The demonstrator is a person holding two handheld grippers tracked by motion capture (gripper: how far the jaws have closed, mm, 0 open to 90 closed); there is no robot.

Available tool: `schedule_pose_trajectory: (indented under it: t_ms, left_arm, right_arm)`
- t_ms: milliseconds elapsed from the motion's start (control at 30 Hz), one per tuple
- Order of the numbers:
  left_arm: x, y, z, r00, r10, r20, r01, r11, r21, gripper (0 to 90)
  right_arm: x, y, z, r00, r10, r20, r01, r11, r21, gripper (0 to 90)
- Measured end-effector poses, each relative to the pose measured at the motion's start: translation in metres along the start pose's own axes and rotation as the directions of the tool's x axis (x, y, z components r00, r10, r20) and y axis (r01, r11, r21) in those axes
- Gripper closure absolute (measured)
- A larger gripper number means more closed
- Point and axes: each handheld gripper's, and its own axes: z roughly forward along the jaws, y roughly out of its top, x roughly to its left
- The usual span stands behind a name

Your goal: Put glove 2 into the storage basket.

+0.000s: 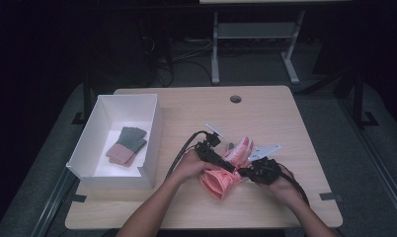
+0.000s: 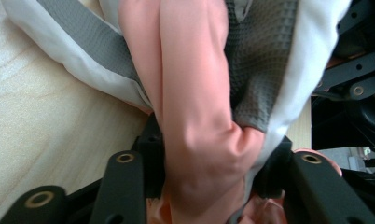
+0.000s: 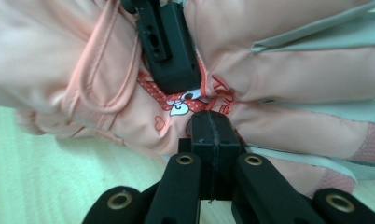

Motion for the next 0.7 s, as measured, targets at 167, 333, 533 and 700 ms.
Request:
schedule_pose_trajectory:
  t_ms: [167, 333, 533, 700]
  left_arm:
    - [-0.004, 0.001, -0.006, 1.0000, -0.009, -0.001, 0.009, 0.9998, -0.019, 58.3]
    - [-0.014, 0.004, -0.015, 0.9998, -0.006, -0.019, 0.005, 0.9988, -0.048, 59.5]
    - [-0.026, 0.009, -0.028, 0.9993, -0.006, -0.038, 0.002, 0.9961, -0.088, 59.7]
    - [-0.039, 0.014, -0.050, 0.9975, 0.003, -0.071, -0.012, 0.9923, -0.124, 59.3]
  right_arm:
    - [-0.001, -0.002, -0.013, 0.9995, 0.013, -0.028, -0.014, 0.999, -0.043, 76.9]
    - [-0.002, -0.012, -0.042, 0.9983, 0.055, -0.021, -0.057, 0.993, -0.101, 60.5]
    - [-0.006, -0.023, -0.054, 0.9950, 0.096, 0.030, -0.091, 0.989, -0.120, 40.1]
    - [-0.009, -0.034, -0.059, 0.9877, 0.148, 0.050, -0.140, 0.981, -0.138, 24.2]
